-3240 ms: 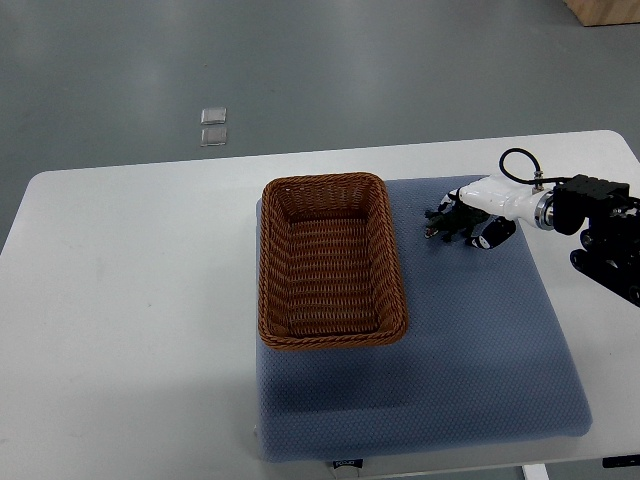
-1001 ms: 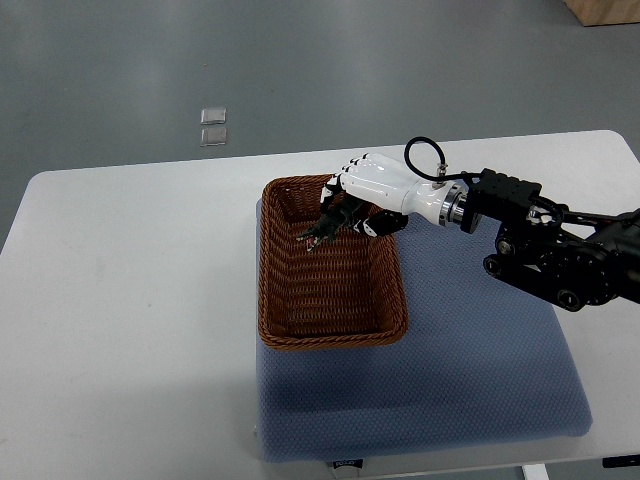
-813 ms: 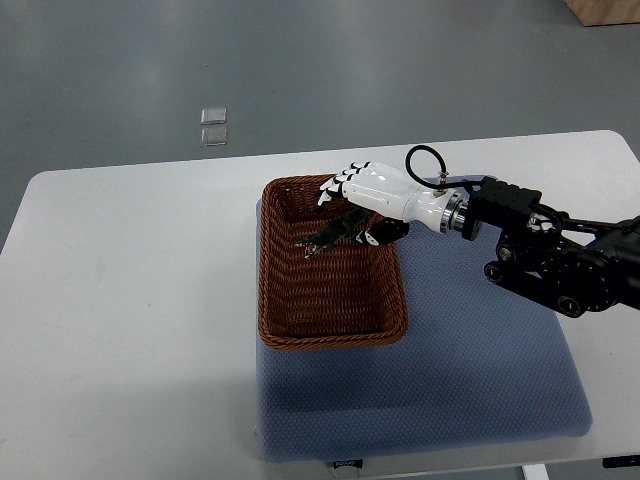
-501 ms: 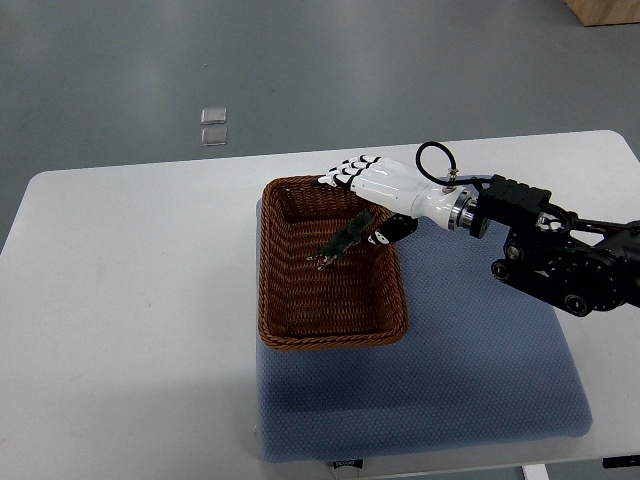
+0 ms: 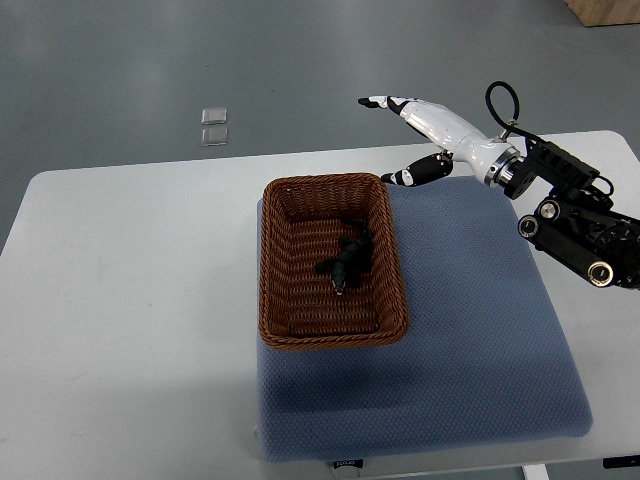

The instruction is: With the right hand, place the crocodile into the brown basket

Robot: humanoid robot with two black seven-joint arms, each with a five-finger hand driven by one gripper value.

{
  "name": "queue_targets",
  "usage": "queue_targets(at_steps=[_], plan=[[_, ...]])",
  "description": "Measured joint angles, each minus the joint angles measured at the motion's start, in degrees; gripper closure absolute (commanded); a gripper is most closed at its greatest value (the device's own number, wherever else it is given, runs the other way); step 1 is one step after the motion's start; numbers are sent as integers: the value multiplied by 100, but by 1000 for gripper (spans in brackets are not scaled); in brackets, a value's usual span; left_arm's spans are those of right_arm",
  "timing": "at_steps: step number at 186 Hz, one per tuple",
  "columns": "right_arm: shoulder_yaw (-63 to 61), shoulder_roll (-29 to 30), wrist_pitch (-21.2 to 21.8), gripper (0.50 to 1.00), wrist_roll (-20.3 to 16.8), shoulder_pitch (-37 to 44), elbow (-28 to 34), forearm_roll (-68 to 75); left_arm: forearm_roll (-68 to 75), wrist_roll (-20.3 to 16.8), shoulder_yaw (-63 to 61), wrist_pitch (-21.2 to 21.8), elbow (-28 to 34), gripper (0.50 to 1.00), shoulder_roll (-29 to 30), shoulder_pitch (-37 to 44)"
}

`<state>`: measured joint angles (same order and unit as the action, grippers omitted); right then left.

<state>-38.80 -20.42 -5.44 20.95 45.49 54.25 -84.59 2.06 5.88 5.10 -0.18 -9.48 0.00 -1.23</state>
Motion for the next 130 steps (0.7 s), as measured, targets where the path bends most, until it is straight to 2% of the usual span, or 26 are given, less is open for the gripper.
queue_targets(at_steps=[48,88,130], plan=[[-1230,221,661,589,-279,-277,-550,1549,0,0,0,0,0,500,0,0],[-2406,524,1108,589,-613,-554,-948,2241,1,0,0,0,0,500,0,0],[-2963,670,1204,589,-706,-657,-1520,2994,2,0,0,0,0,500,0,0]])
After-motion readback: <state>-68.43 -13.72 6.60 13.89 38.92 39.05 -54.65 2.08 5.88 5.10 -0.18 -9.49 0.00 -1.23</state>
